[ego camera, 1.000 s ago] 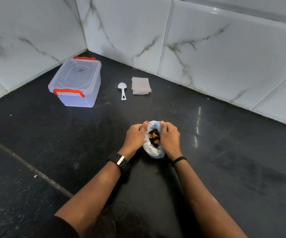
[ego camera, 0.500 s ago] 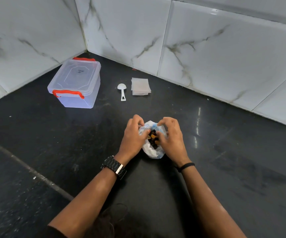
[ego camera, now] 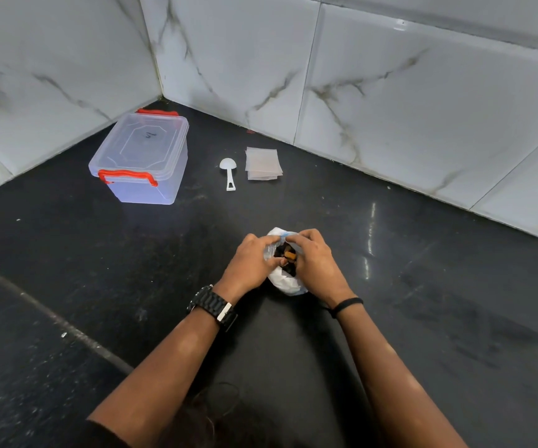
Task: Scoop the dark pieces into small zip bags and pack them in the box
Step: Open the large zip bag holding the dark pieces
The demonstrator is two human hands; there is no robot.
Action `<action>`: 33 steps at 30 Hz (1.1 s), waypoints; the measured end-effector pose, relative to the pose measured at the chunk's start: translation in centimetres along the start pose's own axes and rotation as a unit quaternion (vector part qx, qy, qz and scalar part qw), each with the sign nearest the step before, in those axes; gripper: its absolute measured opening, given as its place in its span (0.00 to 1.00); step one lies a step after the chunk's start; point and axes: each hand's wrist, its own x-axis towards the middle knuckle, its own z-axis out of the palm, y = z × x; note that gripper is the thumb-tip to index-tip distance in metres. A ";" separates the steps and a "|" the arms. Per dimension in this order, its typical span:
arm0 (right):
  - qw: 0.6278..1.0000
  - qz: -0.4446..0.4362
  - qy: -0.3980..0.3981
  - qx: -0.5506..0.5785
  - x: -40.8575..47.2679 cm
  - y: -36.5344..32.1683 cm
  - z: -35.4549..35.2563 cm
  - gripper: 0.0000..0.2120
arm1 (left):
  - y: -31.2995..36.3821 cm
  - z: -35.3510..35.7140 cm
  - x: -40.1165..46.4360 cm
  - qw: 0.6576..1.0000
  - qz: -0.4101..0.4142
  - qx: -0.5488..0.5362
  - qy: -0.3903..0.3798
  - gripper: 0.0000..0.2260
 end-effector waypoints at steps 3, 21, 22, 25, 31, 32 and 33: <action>0.999 0.017 -0.047 0.007 0.0 -0.1 -0.4 0.22 | 0.0 -0.6 0.2 0.997 -0.015 -0.044 -0.059 0.29; 0.958 0.089 -0.273 0.012 3.5 0.0 -3.2 0.46 | 1.0 -1.2 2.0 0.980 -0.043 -0.133 -0.142 0.43; 0.956 0.093 -0.279 0.009 4.0 0.0 -3.4 0.46 | 1.1 -1.4 2.5 0.977 -0.051 -0.139 -0.155 0.44; 0.959 0.090 -0.269 -0.004 6.1 -0.1 -4.2 0.47 | 1.8 -2.2 4.4 0.972 -0.055 -0.153 -0.169 0.46; 0.974 0.069 -0.212 -0.028 11.0 0.9 -7.5 0.44 | 3.7 -3.1 8.7 0.975 0.003 -0.173 -0.143 0.43; 0.974 0.071 -0.210 -0.035 11.8 1.3 -7.7 0.44 | 3.9 -3.1 9.4 0.975 0.008 -0.171 -0.140 0.42; 0.974 0.075 -0.209 -0.041 12.6 1.8 -8.0 0.44 | 4.1 -3.1 10.3 0.977 0.014 -0.164 -0.138 0.42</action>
